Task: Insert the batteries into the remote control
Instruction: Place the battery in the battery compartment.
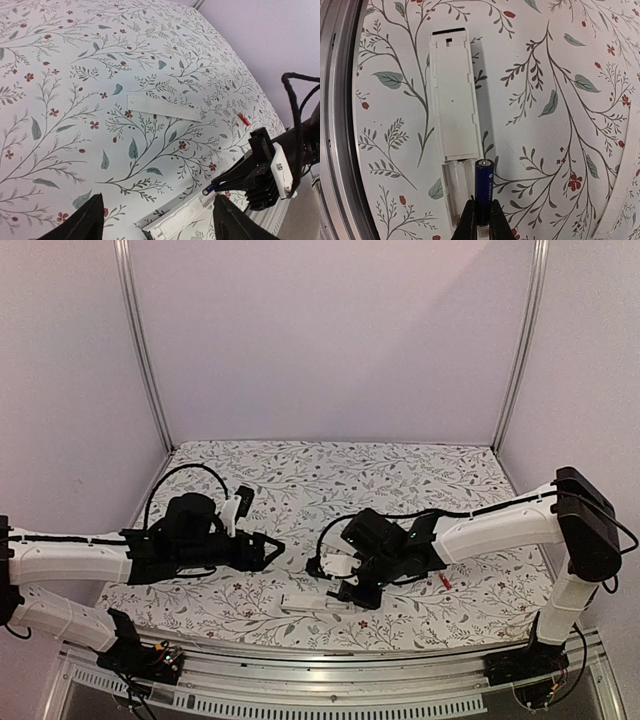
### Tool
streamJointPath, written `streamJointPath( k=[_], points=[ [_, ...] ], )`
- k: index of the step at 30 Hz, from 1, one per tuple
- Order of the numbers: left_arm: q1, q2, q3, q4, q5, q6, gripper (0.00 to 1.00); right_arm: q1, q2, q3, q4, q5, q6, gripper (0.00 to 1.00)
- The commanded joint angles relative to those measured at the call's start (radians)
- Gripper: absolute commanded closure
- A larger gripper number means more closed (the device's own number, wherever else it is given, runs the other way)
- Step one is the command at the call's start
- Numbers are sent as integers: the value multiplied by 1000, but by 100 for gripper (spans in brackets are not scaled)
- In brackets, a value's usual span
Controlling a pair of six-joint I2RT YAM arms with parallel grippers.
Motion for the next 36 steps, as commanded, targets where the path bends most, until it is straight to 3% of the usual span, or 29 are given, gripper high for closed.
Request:
streamJointPath(
  k=[1, 28, 36],
  points=[
    [23, -12, -9, -39, -44, 2, 26, 18, 10, 48, -80, 52, -35, 100],
    [37, -11, -10, -26, -32, 15, 24, 49, 94, 158, -235, 116, -102, 99],
    [38, -13, -15, -18, -22, 14, 24, 54, 100, 176, -245, 128, -96, 90]
  ],
)
